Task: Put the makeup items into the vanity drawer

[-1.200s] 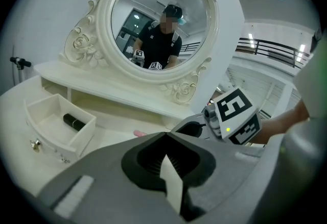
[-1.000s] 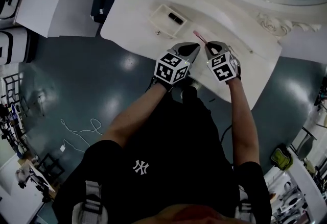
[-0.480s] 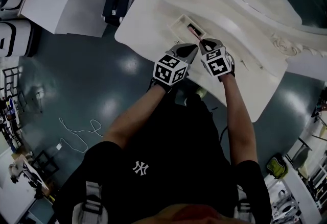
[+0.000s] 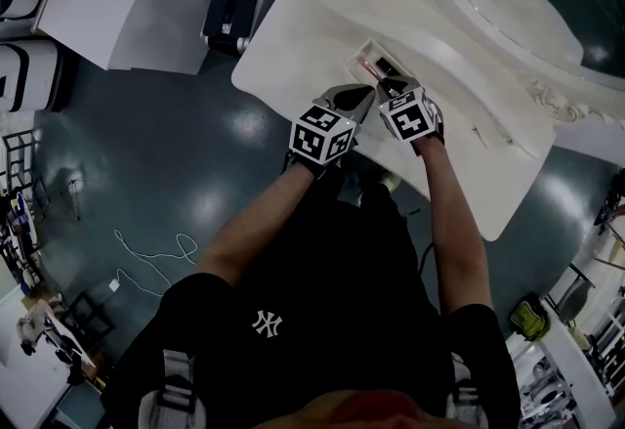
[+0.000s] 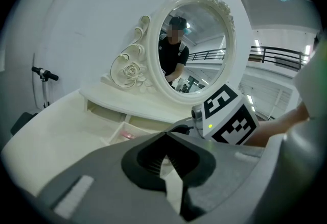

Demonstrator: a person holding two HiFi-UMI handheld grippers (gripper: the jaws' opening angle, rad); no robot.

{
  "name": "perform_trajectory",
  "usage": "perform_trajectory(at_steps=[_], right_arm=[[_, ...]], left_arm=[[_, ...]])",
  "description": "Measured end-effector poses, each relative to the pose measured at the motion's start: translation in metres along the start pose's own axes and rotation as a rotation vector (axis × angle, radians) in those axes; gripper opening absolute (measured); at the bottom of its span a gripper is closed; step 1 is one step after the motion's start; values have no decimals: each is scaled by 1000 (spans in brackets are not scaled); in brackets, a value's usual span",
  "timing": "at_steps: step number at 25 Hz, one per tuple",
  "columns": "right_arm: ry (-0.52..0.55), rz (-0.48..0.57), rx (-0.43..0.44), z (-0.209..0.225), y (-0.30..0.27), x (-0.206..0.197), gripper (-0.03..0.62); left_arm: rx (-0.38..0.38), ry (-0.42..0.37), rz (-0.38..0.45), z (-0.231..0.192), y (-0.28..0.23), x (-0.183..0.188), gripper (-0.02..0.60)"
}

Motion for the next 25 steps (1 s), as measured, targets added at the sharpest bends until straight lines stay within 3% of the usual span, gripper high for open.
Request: perform_trajectory(at_steps=[8, 18, 25], right_arm=[[-14, -40, 7, -4, -3, -3, 114], [-78, 31, -68, 14, 38, -23, 29], [-117, 52, -99, 28, 70, -54, 23]], left_arm=[[-21, 1, -8, -7, 2, 1, 0], [-81, -23, -34, 21, -25, -2, 0], [-127, -49, -59, 54, -51, -7, 0]])
Point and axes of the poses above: the fingertips, and each gripper's own axes: y backward along the fingers, z to its right, x out of its top, the point moved 8 cm from there along y, backward along the fingers, and after that the axes turned 13 degrees about -x, right-handed, at the moved point
